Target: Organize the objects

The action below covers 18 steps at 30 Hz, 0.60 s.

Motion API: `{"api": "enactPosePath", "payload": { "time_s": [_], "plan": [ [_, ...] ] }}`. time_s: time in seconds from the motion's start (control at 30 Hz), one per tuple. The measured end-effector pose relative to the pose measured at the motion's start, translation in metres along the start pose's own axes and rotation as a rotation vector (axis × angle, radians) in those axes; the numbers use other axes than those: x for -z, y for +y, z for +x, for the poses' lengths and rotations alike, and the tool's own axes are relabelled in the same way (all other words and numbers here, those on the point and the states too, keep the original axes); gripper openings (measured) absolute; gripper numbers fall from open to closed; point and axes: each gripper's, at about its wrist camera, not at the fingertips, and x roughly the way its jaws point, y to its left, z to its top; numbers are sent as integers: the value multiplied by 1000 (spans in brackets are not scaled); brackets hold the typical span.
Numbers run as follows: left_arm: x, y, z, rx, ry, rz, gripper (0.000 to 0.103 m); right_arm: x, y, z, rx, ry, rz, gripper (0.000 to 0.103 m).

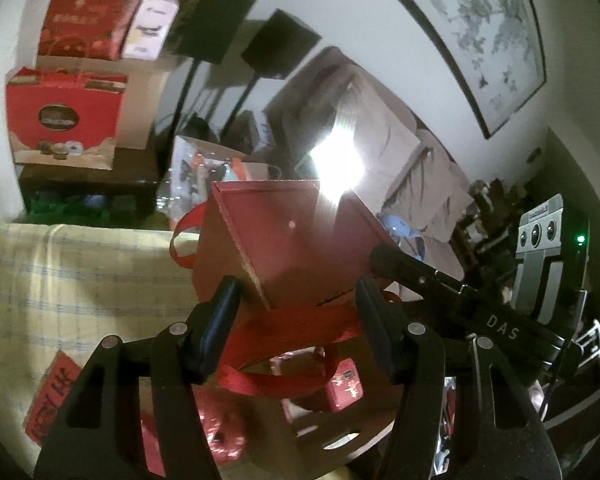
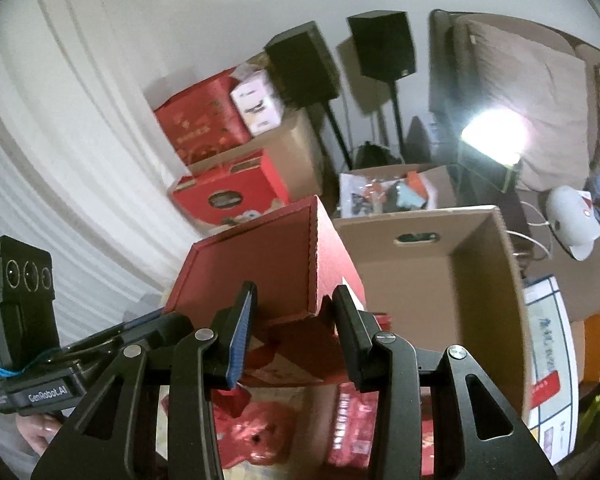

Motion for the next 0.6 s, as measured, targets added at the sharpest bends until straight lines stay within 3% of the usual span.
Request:
{"api": "enactPosePath", "payload": {
  "time_s": [0.6],
  "plan": [
    [8, -74, 85, 35, 102, 110, 56, 10, -95, -35, 111, -38, 113, 40]
  ]
}}
